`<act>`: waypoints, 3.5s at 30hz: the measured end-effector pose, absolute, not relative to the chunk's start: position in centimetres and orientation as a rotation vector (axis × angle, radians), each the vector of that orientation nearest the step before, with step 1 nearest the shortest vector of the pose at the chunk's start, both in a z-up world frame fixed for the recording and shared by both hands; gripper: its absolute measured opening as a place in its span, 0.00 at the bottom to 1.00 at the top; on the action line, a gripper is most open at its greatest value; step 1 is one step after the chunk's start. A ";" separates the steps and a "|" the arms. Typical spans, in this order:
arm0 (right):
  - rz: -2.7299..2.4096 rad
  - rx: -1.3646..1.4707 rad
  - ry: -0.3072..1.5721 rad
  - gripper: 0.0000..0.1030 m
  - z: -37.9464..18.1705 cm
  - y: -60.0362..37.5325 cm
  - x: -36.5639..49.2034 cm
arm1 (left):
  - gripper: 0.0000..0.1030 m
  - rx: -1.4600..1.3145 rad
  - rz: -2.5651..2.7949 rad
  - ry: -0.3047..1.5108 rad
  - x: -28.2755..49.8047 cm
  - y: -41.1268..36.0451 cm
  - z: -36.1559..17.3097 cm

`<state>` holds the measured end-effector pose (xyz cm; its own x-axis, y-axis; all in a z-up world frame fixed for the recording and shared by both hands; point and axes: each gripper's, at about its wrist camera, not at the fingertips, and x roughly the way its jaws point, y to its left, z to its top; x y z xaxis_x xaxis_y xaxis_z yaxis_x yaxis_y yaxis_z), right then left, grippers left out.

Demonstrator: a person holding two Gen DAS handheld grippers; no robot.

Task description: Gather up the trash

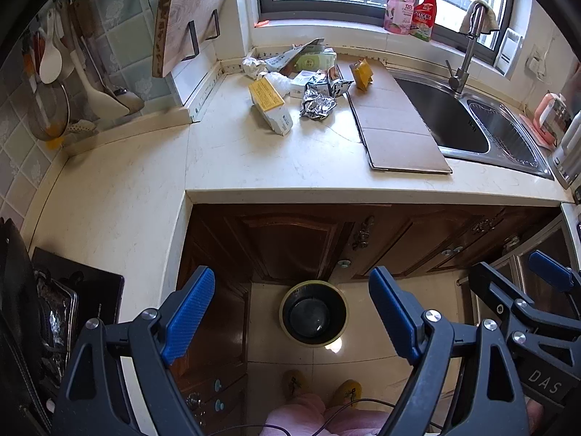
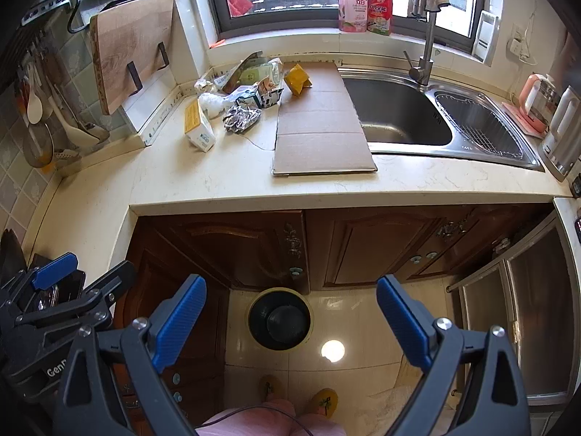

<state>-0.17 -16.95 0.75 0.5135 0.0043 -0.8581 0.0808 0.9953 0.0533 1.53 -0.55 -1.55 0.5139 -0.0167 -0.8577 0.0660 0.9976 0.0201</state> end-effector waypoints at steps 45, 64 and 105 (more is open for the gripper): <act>0.152 0.157 1.115 0.91 -1.8 -17.7 28.3 | 0.83 -0.108 0.083 1.094 30.1 5.1 -4.1; 0.404 0.218 1.332 0.84 -11.6 -14.6 41.0 | 0.83 -0.229 0.168 1.261 40.4 4.9 -11.8; 0.438 0.248 1.248 0.68 -6.4 -14.4 28.5 | 0.37 -0.189 0.089 1.141 24.8 4.5 -6.6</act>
